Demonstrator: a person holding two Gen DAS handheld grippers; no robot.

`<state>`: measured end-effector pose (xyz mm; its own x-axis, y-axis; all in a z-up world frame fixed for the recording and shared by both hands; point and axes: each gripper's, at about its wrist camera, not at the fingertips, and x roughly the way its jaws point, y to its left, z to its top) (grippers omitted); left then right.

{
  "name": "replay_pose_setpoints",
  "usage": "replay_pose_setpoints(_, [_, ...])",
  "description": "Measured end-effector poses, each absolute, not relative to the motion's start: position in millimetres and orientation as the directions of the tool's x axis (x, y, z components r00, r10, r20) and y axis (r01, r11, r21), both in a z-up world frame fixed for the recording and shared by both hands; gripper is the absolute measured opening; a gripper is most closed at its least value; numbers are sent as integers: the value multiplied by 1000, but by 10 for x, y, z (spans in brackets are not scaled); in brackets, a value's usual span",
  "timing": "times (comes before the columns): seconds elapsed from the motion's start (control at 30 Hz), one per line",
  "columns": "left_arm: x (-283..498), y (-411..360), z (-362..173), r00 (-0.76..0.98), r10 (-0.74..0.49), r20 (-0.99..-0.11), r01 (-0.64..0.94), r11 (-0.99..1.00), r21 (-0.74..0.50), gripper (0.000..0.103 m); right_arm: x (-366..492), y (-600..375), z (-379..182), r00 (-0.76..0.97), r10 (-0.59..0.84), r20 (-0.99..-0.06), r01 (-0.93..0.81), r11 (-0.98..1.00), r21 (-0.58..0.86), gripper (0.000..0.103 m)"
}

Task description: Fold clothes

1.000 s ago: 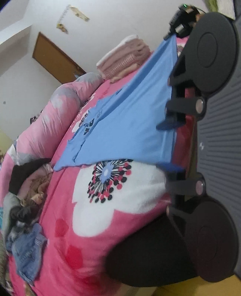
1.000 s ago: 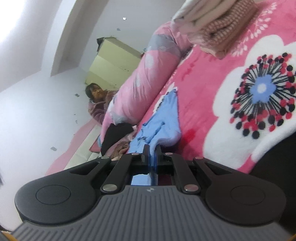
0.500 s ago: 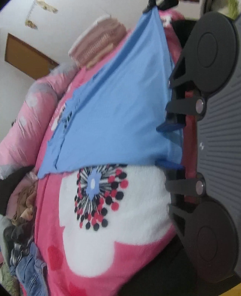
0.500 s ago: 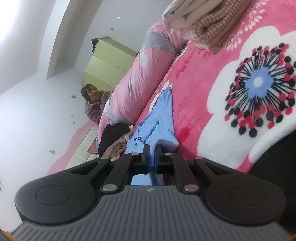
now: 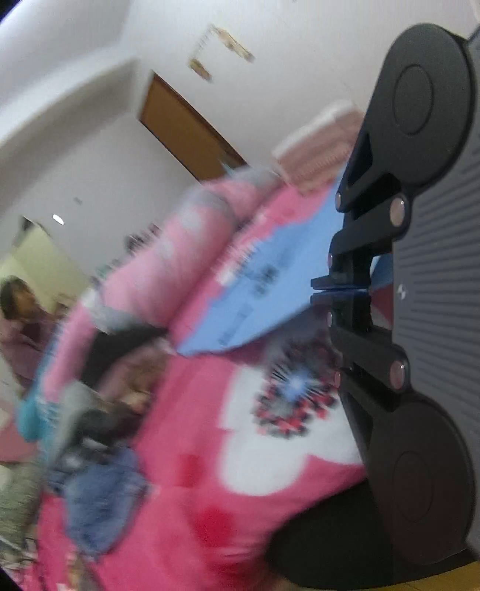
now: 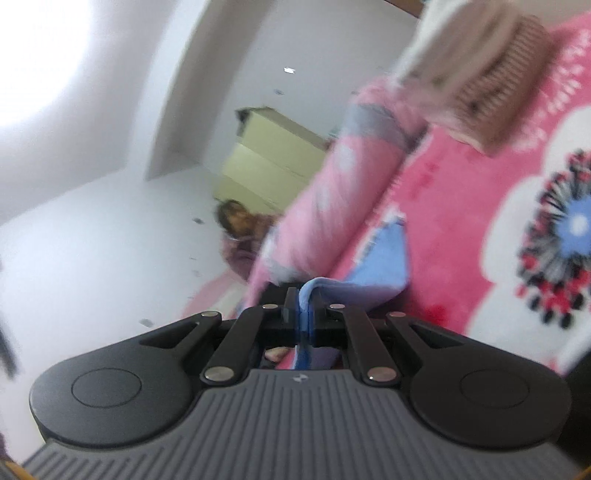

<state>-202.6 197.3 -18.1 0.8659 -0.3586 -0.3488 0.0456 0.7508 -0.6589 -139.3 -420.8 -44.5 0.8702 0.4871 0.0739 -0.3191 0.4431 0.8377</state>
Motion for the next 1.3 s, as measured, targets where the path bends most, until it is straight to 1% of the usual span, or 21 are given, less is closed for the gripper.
replay_pose_setpoints(0.1, [-2213, 1995, 48, 889, -370, -269, 99, 729, -677, 1, -1500, -4199, -340, 861, 491, 133, -370, 425, 826, 3])
replay_pose_setpoints(0.23, [-2359, 2040, 173, 896, -395, -202, 143, 689, -711, 1, -1709, -4241, -208, 858, 479, 184, -407, 417, 813, 3])
replay_pose_setpoints(0.3, [-2413, 2055, 193, 894, -402, -196, 147, 679, -719, 1, -1810, -4252, -165, 860, 475, 186, -407, 417, 813, 3])
replay_pose_setpoints(0.43, [-2427, 2096, 135, 887, -410, -213, 130, 663, -737, 2, -1901, -4243, -177, 870, 469, 154, -374, 423, 825, 3])
replay_pose_setpoints(0.53, [-2241, 2151, 78, 880, -423, -215, 117, 633, -765, 2, -1798, -4249, -220, 877, 463, 128, -343, 417, 841, 3])
replay_pose_setpoints(0.6, [-2062, 2179, 89, 873, -428, -234, 106, 636, -764, 2, -1612, -4236, -194, 873, 475, 108, -334, 421, 844, 3])
replay_pose_setpoints(0.7, [-1696, 2238, 124, 869, -427, -252, 101, 650, -754, 2, -1332, -4216, -153, 867, 492, 79, -319, 426, 847, 3])
replay_pose_setpoints(0.8, [-1165, 2294, 163, 861, -439, -256, 108, 650, -753, 2, -966, -4181, -94, 858, 511, 57, -311, 428, 849, 3])
replay_pose_setpoints(1.07, [627, 2469, 109, 847, -443, -295, 79, 653, -754, 2, 614, -4148, 66, 842, 540, -10, -273, 441, 855, 3])
replay_pose_setpoints(1.17, [1403, 2501, -64, 837, -418, -352, 36, 684, -728, 2, 1319, -4155, 9, 838, 545, -42, -247, 446, 860, 3])
replay_pose_setpoints(1.27, [2086, 2454, -411, 821, -395, -413, -1, 721, -692, 2, 2038, -4156, -260, 838, 537, -98, -190, 454, 870, 3])
replay_pose_setpoints(1.3, [2265, 2446, -580, 808, -390, -442, -25, 727, -686, 6, 2292, -4161, -406, 837, 534, -120, -165, 455, 875, 3])
